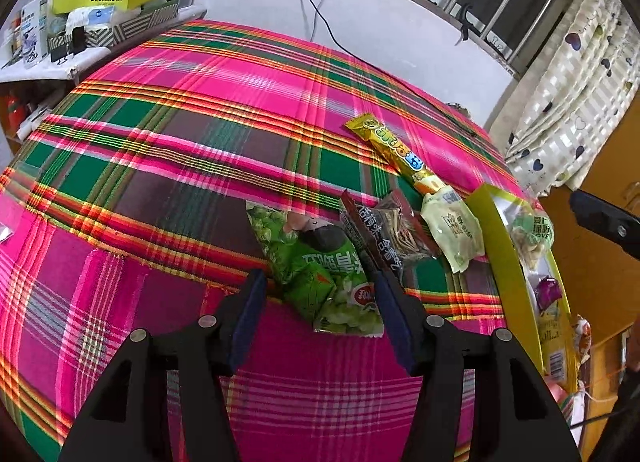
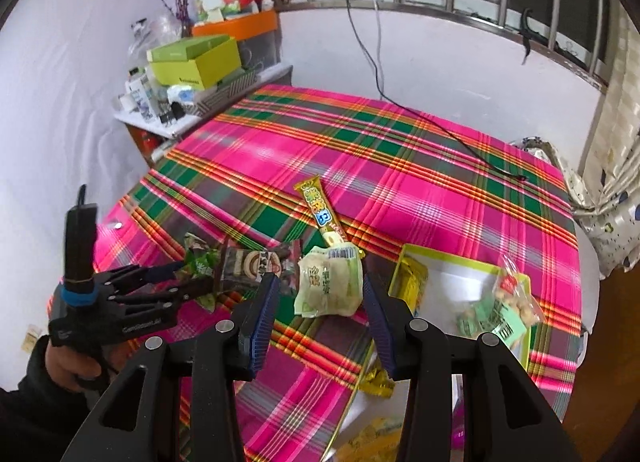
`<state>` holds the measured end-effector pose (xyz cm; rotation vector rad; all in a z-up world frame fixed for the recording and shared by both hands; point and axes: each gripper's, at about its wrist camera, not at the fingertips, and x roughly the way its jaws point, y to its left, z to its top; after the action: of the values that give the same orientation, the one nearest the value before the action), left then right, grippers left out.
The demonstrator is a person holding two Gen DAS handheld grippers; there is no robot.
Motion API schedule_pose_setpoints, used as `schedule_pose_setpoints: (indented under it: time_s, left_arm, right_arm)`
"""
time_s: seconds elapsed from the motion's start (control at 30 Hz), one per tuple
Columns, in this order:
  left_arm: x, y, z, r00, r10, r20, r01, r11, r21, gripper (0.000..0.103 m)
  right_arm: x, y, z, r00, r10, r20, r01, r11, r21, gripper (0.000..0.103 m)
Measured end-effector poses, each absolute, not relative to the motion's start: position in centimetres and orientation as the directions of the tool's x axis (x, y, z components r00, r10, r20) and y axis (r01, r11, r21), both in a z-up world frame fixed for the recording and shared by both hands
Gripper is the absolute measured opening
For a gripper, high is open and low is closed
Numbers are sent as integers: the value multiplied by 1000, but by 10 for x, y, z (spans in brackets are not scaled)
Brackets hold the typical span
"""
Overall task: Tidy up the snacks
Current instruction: 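Grasp green chip bag with left tool while right tool grasps gold stick snack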
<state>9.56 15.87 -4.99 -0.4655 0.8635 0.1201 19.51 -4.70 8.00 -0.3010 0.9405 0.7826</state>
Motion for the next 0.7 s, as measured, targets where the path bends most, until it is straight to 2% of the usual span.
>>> schedule_pose_setpoints:
  time_s: [0.03, 0.3, 0.57, 0.7]
  left_arm:
    - [95, 158, -50, 652, -73, -755, -288, 897, -335, 48]
    - [91, 163, -52, 680, -72, -729, -288, 889, -356, 45]
    - [87, 169, -49, 709, -54, -703, -293, 884, -364, 44]
    - [88, 172, -51, 712, -65, -699, -293, 878, -379, 44]
  right_arm:
    - [199, -43, 78, 340, 463, -818, -718, 690, 92, 42]
    - [237, 3, 50, 292, 377, -879, -767, 642, 20, 42]
    - [271, 46, -3, 198, 271, -942, -800, 600, 4, 42]
    - [282, 56, -21, 176, 240, -955, -798, 603, 4, 36]
